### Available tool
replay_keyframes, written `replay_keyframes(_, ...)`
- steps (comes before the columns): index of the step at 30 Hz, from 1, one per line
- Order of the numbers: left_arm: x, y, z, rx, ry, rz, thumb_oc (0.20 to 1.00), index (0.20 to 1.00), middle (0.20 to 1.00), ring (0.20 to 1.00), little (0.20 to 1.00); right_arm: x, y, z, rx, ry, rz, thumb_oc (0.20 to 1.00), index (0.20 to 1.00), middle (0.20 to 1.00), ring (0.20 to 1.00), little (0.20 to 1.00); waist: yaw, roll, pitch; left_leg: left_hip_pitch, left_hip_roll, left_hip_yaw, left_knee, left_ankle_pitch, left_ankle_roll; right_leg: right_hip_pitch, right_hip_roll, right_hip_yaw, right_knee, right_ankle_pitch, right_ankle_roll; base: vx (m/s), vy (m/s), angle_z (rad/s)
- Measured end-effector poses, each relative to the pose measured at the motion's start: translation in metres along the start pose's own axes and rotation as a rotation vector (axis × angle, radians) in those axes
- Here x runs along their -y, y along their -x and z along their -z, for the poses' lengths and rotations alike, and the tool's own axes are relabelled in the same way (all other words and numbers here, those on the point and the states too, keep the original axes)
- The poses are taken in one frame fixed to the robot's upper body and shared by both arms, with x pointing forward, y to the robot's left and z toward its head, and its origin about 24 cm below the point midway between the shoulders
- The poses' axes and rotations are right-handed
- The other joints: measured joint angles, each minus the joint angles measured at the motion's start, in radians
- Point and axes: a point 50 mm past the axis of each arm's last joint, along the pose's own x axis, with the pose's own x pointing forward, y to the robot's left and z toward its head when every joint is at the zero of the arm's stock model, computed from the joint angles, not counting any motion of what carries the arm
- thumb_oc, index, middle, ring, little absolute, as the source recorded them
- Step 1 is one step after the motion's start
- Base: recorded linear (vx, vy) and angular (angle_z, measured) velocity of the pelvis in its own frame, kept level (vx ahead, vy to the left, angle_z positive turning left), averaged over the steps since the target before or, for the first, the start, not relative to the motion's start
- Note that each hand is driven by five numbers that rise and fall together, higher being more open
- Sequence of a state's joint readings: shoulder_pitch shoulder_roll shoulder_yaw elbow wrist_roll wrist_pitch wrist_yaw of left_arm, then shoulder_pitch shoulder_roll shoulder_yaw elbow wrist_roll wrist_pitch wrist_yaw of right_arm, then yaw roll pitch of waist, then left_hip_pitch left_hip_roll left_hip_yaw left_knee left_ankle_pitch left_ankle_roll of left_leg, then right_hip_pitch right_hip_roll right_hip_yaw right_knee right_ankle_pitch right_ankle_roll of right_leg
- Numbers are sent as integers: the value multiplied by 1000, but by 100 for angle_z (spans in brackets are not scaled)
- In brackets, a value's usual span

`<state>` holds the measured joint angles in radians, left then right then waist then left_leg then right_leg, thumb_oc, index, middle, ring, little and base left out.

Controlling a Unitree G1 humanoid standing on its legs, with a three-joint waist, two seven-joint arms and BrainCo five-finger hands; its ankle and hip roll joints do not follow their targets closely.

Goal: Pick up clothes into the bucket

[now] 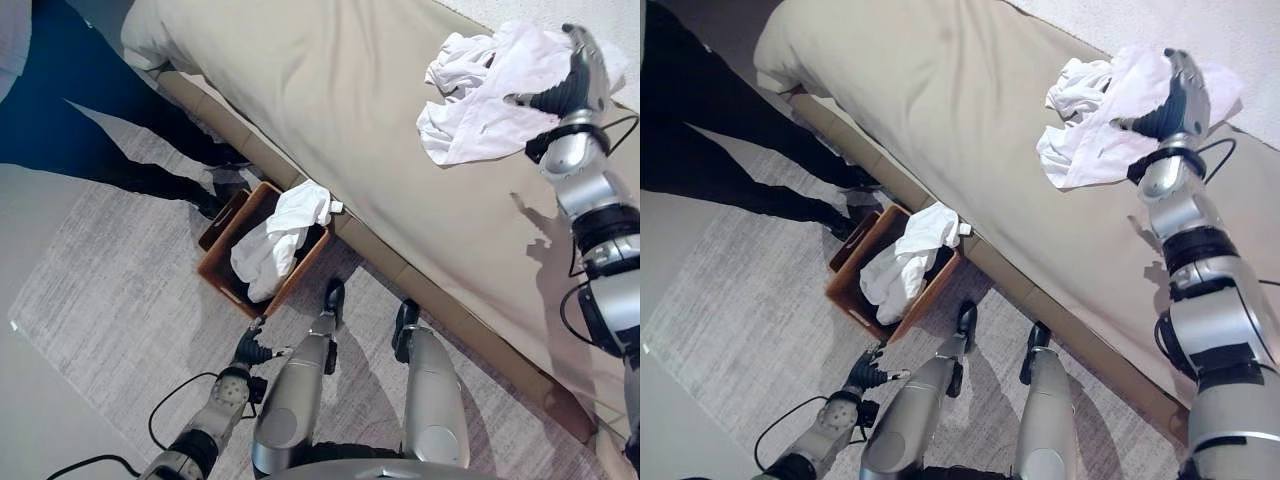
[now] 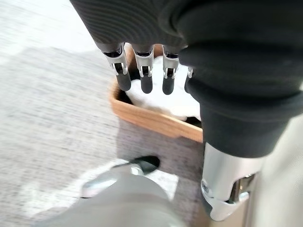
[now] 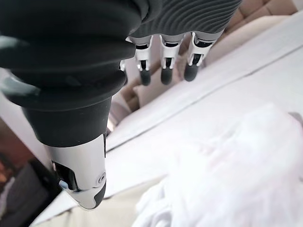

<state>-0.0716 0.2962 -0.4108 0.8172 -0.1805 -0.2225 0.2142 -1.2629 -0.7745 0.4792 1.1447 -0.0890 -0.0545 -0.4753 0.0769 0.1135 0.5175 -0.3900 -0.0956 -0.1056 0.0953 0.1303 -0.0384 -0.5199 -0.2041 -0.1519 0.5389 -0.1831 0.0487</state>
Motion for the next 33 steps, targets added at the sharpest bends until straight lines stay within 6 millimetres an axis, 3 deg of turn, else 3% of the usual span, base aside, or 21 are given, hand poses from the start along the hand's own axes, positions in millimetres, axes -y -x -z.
replay_keyframes(3, 2, 2, 3, -6, 11, 4, 1000, 1000, 1000, 1000, 1000, 11, -7, -7, 0, 1, 46, 1000, 1000, 1000, 1000, 1000, 6, 9, -5, -35, 5, -5, -5, 9, 3, -40, 7, -1, 7, 0, -4, 3, -29, 0)
replay_keyframes(8, 10, 1, -12, 54, 31, 40, 1000, 1000, 1000, 1000, 1000, 22, -13, 1, -47, 63, 58, 1000, 1000, 1000, 1000, 1000, 21, 11, -5, -86, 11, -7, -4, 23, -7, -98, 13, -2, 25, 1, -10, -26, -54, -1)
replay_keyframes(14, 25, -1, -41, 174, 51, 114, 1000, 1000, 1000, 1000, 1000, 44, -24, -13, -30, 59, 105, 1000, 1000, 1000, 1000, 1000, 23, 17, -3, -197, 4, -28, 38, 30, -18, -200, 3, -18, 75, -8, -26, -32, -45, 10)
replay_keyframes(17, 35, -3, -56, 226, 70, 147, 1000, 1000, 1000, 1000, 1000, 52, -27, -10, -50, 50, 108, 1000, 1000, 1000, 1000, 1000, 27, 18, -3, -268, -6, -43, 86, 28, -28, -262, -9, -23, 124, -18, -33, 52, -77, 28)
replay_keyframes(25, 39, 5, -82, 330, 193, 168, 1000, 1000, 1000, 1000, 1000, 55, -29, -9, -88, -5, 75, 1000, 1000, 1000, 1000, 1000, 62, 15, -2, -501, -25, -61, 302, -36, -40, -446, -23, -27, 261, -62, -52, 4, -30, 9)
replay_keyframes(33, 35, 6, -91, 367, 240, 147, 1000, 1000, 1000, 1000, 1000, 55, -29, -6, -114, -68, 62, 1000, 1000, 1000, 1000, 1000, 60, 13, -1, -584, -38, -69, 337, -43, -35, -524, -39, -31, 299, -69, -49, 9, -2, 5)
